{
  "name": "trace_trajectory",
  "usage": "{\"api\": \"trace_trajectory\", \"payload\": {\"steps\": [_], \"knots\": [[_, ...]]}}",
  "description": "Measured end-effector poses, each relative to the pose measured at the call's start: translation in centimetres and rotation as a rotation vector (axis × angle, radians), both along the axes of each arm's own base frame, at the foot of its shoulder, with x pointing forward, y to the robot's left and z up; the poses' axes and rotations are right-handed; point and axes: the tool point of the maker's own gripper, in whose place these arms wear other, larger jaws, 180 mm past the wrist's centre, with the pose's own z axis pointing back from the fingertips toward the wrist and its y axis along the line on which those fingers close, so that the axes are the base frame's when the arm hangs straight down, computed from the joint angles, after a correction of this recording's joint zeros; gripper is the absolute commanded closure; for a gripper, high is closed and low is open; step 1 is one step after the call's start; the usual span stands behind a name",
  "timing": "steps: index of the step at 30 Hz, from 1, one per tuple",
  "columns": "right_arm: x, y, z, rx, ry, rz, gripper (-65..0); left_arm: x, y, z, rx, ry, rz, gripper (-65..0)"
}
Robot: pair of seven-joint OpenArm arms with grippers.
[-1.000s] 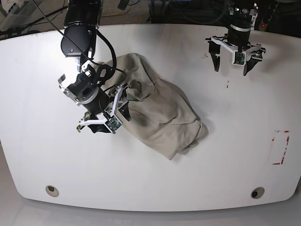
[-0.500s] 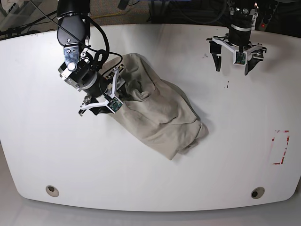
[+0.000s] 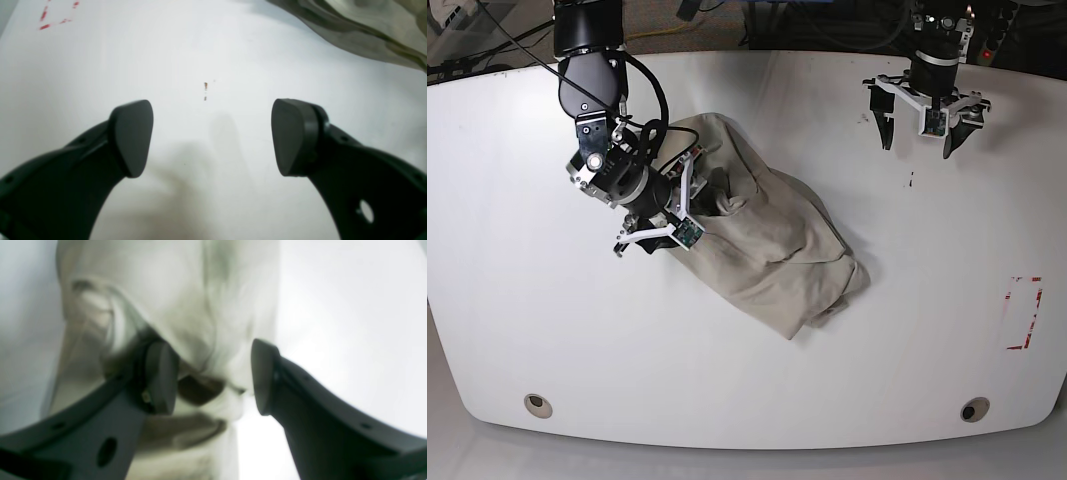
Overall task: Fold the T-shirt properly
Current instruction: 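Drag the pinched shirt fabric with the right gripper to spread it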
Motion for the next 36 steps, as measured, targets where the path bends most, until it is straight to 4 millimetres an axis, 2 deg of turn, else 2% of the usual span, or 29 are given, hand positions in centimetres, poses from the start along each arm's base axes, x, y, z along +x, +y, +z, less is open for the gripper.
{"api": "trace_trajectory", "payload": {"steps": [2,9,12,15,21,24,25,26,27,34,36], "knots": [[0.6,-0.1,0.1,0.001,-0.004,-0.004,-32.7,-0.1,0.0,0.0,0.0,0.002,0.0,-51.8],[1.9,-0.7,-1.4,-0.004,0.046,-0.024,-32.2,-0.1,0.0,-0.1,0.0,0.004,0.0,-51.8],[2.3,-0.6,-1.2,-0.003,0.04,-0.023,-26.2,-0.2,0.0,-0.1,0.0,0.005,0.0,-51.8],[2.8,0.3,-0.7,0.021,0.029,-0.023,-21.2,-0.2,0.0,-0.1,0.0,0.004,0.0,-51.8],[2.5,2.9,-0.5,0.037,0.026,0.037,-21.4,-0.2,0.0,-0.1,0.0,0.005,0.0,-51.8],[2.4,3.2,-0.5,0.041,0.029,0.045,-14.1,-0.2,0.0,-0.1,0.0,0.005,0.0,-51.8],[2.4,3.1,-0.6,0.036,0.03,0.042,-10.0,-0.2,0.0,-0.1,0.0,0.005,0.0,-51.8],[2.4,3.0,-0.6,0.035,0.029,0.041,-2.5,-0.2,0.0,-0.1,0.0,0.004,0.001,-51.8],[2.5,3.0,-0.5,0.037,0.027,0.039,0.0,-0.2,0.0,-0.1,0.0,0.005,0.0,-51.8],[2.5,3.0,-0.4,0.036,0.024,0.037,0.0,-0.2,0.0,-0.1,0.0,0.004,0.0,-51.8],[2.6,2.9,0.2,0.032,0.006,0.037,0.0,-0.2,0.0,-0.1,0.0,0.005,0.0,-51.8]]}}
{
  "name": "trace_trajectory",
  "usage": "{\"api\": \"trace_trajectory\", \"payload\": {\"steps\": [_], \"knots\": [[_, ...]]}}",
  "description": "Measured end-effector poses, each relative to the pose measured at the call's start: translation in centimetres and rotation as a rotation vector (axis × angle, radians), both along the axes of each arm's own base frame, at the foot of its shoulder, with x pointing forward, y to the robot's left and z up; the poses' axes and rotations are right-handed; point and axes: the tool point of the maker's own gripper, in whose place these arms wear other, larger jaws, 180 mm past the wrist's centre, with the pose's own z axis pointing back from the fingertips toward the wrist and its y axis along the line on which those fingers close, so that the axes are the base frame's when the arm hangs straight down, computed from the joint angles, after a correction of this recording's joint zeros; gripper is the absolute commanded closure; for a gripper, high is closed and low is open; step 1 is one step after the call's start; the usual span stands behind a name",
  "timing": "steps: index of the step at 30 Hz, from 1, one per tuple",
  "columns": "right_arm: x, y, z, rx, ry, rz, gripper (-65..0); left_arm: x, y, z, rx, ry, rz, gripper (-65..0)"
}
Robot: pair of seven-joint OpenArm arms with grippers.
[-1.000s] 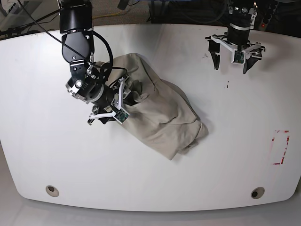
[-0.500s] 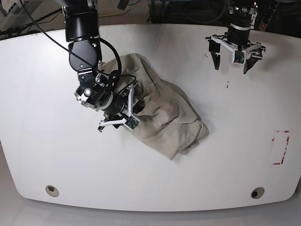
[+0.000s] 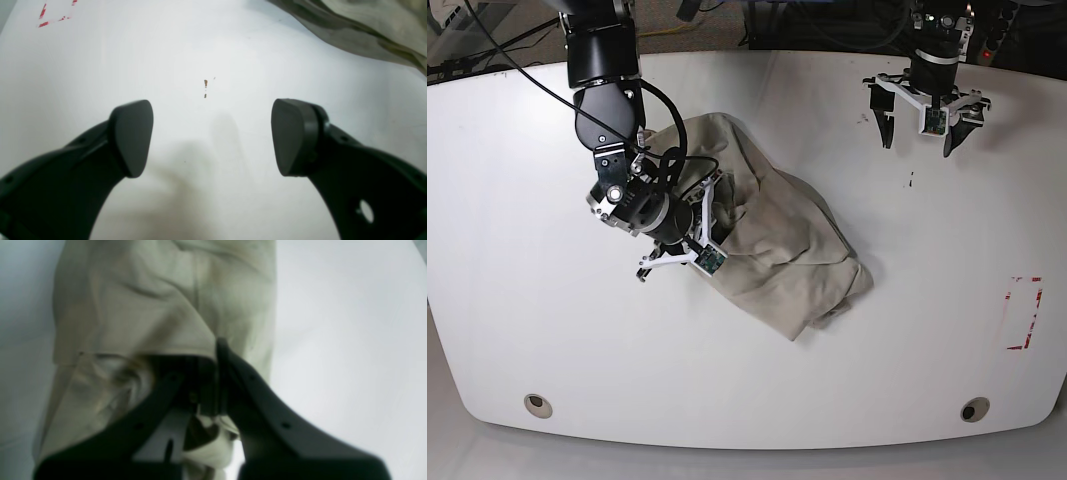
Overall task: Fold the T-shirt properly
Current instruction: 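Drag the pinched shirt fabric with the right gripper to spread it, then pull the held shirt edge with the right gripper away from the shirt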
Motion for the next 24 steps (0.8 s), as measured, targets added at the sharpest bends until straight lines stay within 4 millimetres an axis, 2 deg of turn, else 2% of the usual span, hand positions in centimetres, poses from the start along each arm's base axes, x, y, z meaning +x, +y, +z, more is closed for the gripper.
{"api": "trace_trajectory", "payload": {"steps": [6,10,17,24], "knots": [[1.5,0.0,4.0,-0.011,-0.113,0.008,0.0,0.0,0.0,0.0,0.0,-0.001,-0.001,-51.9],[3.5,-0.4,7.4,-0.049,-0.188,-0.004,0.0,0.0,-1.3,-0.2,-0.017,0.005,-0.038,-52.1],[7.6,-1.0,15.2,-0.083,-0.367,-0.027,0.0,0.4,-2.5,0.0,-0.03,-0.004,-0.072,-52.2],[10.9,-1.7,24.6,-0.121,-0.553,-0.066,0.0,2.8,-4.0,1.2,-0.053,-0.068,-0.1,-52.4]]}}
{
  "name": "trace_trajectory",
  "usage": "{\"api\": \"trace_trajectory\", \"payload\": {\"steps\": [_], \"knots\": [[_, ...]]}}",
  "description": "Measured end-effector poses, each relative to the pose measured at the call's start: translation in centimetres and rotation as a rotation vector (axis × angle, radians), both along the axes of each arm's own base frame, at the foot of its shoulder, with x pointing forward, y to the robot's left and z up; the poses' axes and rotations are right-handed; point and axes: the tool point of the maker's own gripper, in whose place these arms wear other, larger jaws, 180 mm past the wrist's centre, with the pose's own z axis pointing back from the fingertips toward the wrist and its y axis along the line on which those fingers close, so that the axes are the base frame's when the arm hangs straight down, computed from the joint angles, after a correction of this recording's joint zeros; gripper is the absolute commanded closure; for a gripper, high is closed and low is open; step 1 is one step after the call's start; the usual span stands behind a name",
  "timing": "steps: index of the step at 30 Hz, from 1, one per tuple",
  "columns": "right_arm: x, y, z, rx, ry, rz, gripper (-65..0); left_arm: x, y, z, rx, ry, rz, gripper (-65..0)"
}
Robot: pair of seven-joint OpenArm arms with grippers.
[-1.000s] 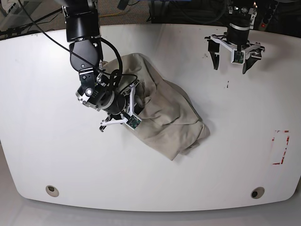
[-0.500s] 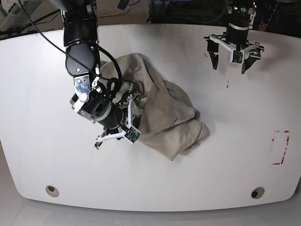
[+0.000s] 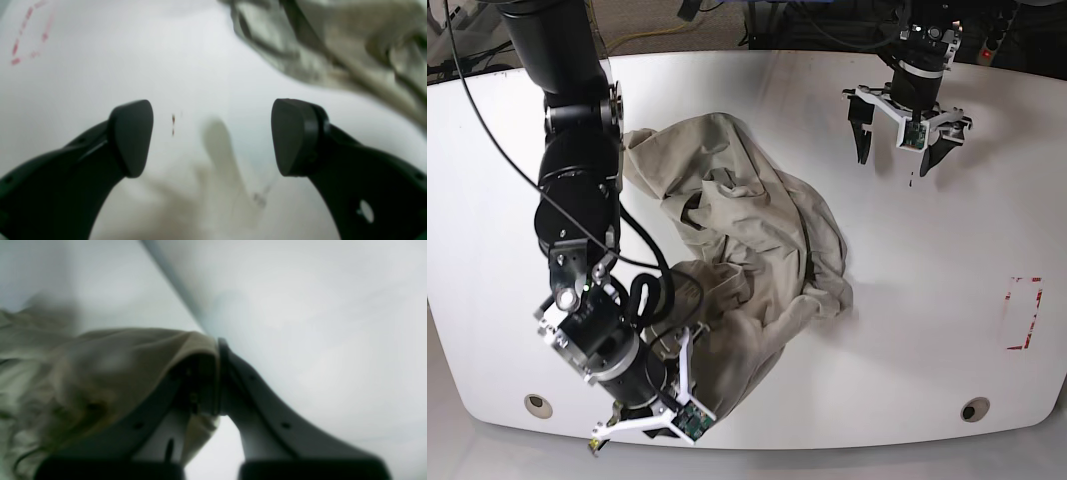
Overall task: Fold the T-shirt properly
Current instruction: 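Pull the held shirt edge with the right gripper away from the shirt, then lower the left gripper onto the shirt and grasp a fabric edge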
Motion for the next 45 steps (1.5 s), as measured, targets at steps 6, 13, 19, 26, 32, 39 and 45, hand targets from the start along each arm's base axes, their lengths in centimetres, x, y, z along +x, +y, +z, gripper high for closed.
{"api": "trace_trajectory", "payload": {"steps": [6,13,19,26,32,39,45], "knots": [[1.0,-0.3,8.3,-0.007,-0.168,-0.016,0.0,1.3,-2.5,0.8,-0.035,-0.037,-0.059,-52.4],[1.0,-0.8,15.1,-0.019,-0.294,-0.041,0.0,1.7,-4.3,0.6,-0.058,-0.038,-0.1,-52.4],[1.4,-1.1,18.6,-0.019,-0.34,-0.057,0.0,3.1,-3.7,-0.8,-0.036,-0.011,-0.086,-52.4],[1.8,-2.4,21.2,-0.035,-0.369,-0.088,0.0,4.4,-3.7,-3.5,-0.005,0.08,-0.084,-52.2],[2.4,-2.7,21.3,-0.034,-0.35,-0.098,0.0,5.5,-8.5,-2.4,-0.045,0.042,-0.211,-52.2],[2.7,-3.1,20.7,-0.04,-0.336,-0.106,0.0,7.5,-11.5,-3.5,-0.048,0.055,-0.263,-52.2],[2.9,-4.2,20.1,-0.055,-0.323,-0.132,0.0,10.1,-14.9,-3.7,-0.07,0.042,-0.306,-52.2]]}}
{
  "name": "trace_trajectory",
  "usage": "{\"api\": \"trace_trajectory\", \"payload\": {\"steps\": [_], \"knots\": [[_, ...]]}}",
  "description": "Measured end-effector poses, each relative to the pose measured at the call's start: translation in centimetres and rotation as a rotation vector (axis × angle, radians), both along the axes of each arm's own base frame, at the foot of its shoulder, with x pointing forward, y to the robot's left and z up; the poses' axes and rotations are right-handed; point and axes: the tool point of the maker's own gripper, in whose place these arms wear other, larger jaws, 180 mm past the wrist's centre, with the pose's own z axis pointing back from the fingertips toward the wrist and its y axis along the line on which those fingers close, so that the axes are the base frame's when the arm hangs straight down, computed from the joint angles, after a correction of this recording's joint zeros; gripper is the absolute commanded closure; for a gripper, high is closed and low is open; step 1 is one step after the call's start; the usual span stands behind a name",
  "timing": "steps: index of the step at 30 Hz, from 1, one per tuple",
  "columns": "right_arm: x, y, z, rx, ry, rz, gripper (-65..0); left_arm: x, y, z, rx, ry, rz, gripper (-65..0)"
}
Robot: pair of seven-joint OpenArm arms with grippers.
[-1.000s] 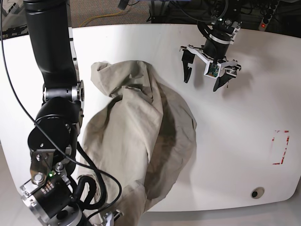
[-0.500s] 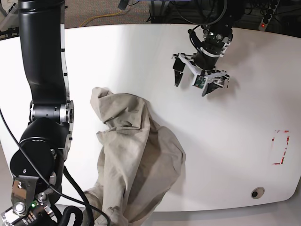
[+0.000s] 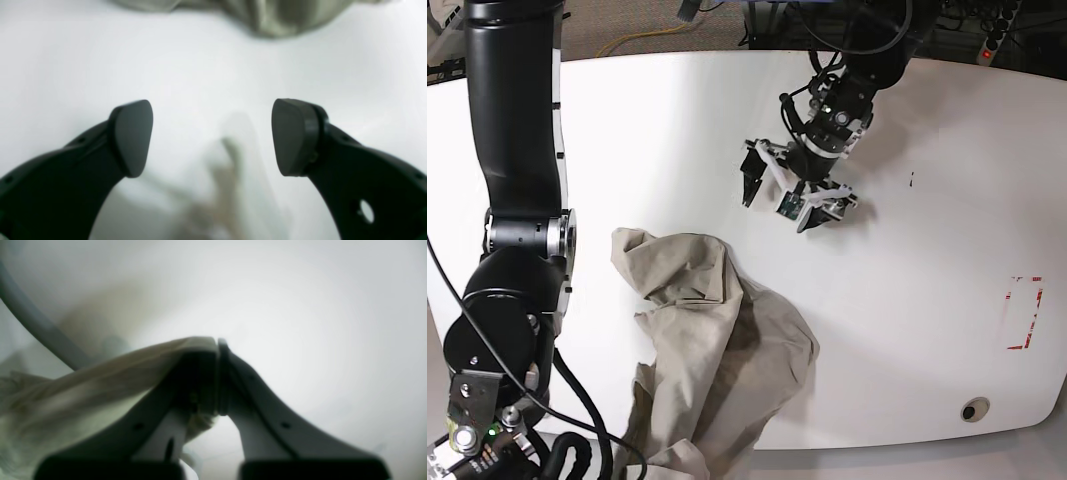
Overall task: Fold the T-shirt properly
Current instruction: 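Lower the left gripper onto the shirt and grasp a fabric edge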
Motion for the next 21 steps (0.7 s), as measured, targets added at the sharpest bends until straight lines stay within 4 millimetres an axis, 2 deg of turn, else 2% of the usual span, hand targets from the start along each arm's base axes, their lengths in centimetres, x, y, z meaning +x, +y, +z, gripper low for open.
{"api": "trace_trajectory", "payload": {"steps": [6,14,21], "knots": [[0.1,0.2,-0.7,0.001,0.016,0.011,0.0,2.2,-2.8,-1.4,-0.016,0.048,-0.001,-52.2],[0.4,-0.8,-1.7,-0.007,0.036,-0.017,0.0,5.4,-6.8,-2.2,-0.048,0.077,-0.012,-52.2],[0.4,-0.6,-1.7,-0.005,0.034,-0.01,0.0,7.2,-6.4,-3.4,-0.028,0.071,-0.012,-51.9]]}}
